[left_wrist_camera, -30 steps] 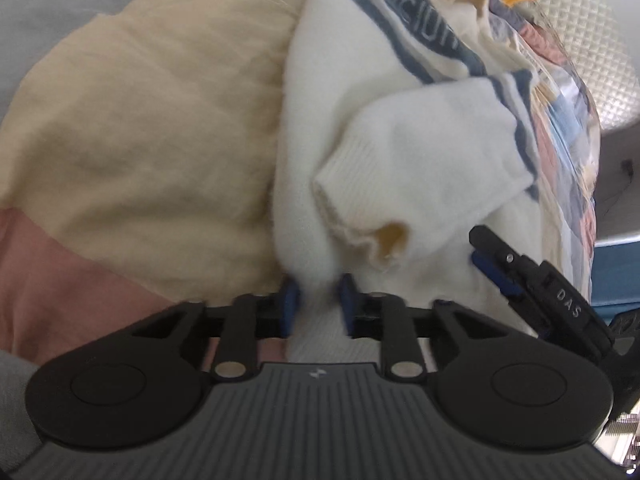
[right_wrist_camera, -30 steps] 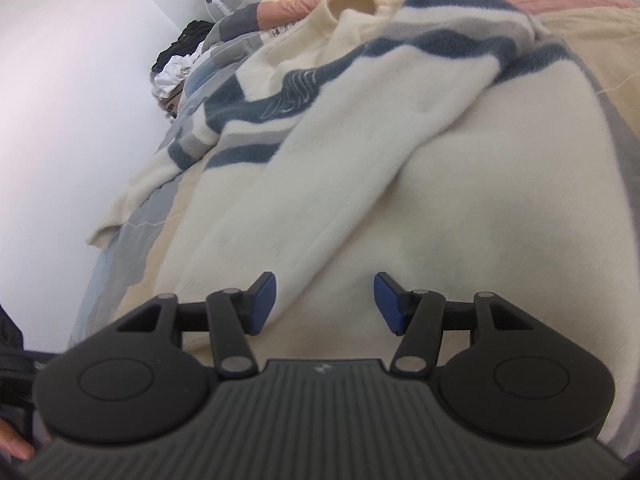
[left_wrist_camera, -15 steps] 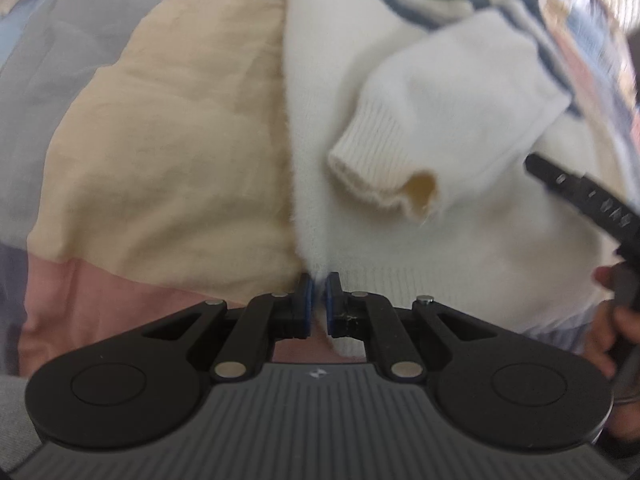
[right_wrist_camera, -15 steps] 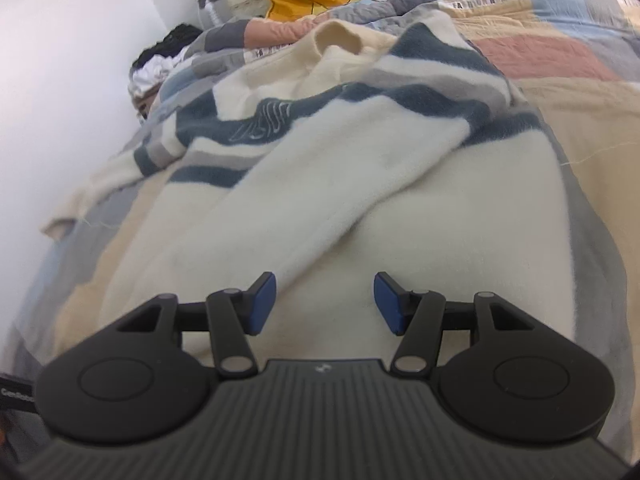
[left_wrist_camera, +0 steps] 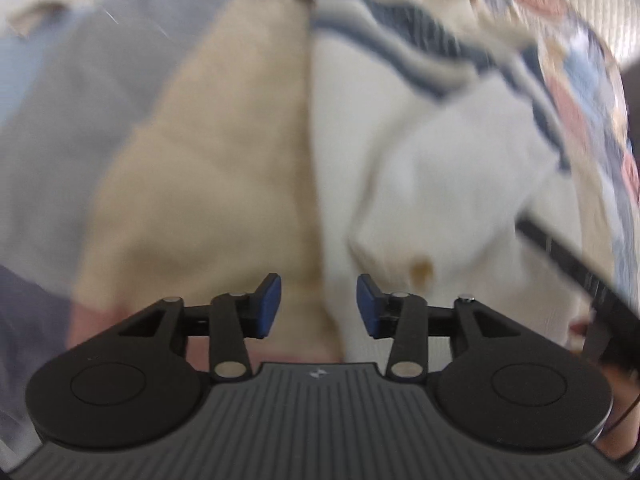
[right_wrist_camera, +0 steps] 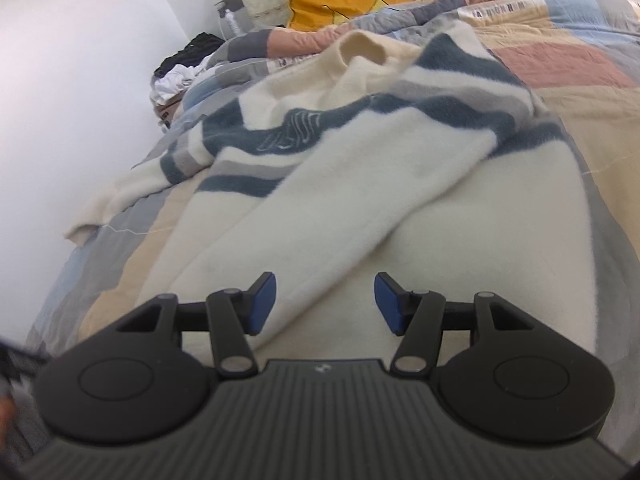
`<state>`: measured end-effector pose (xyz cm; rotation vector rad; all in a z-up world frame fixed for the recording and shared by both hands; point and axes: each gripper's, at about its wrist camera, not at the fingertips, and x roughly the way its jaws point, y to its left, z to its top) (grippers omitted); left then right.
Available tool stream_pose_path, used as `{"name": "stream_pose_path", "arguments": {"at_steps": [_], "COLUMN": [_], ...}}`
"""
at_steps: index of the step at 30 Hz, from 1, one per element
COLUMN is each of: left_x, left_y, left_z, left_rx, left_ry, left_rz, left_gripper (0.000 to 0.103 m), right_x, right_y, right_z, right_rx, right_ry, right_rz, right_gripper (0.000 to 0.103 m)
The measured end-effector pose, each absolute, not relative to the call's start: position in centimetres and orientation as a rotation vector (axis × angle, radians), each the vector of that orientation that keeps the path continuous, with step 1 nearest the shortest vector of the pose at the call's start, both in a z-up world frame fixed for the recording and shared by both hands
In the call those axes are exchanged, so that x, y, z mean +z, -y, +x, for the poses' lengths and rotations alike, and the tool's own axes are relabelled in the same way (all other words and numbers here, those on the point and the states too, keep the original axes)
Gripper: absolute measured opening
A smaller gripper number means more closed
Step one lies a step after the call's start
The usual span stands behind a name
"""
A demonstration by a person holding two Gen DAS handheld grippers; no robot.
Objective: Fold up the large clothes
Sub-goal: 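Open the left gripper and move it toward the other sleeve, then grasp the other sleeve cuff with the left gripper and lift it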
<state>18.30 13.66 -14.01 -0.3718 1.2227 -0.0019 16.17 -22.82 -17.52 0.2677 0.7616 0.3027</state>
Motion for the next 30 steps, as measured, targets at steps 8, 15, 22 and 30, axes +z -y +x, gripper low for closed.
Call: {"name": "stream_pose_path", "arguments": {"at_steps": [8,15,22,30], "left_x": [-9.8,-12.4,-18.9,-22.9], "left_y": [-23.5,-33.4,-41.1,-45.4], "left_z": [23.4,27.7,31.1,34.1], "left_rx": [0.208,0.337,0.366,0.463], "left_ry": [-1.024,-0.831,-0.647,-0.464], "left_rz": [-0.478,-0.675,-0.986,-1.144], "left_gripper": [0.058,0.062,0.062,0.062], "right_x": [-17.6,-18.6,-19.1,-19.9], "right_y": [22.9,22.5,22.0,21.4], "right_z": [16.5,17.2,17.7,18.8], "right_rx": [0.319,0.314,0.31,0.283], "right_ry": [-0.768,-0.808,-0.825,-0.853], "right_rz": [0.293,0.301,0.29,0.276], "right_gripper": [0.057,0.057,0.056,0.059]}}
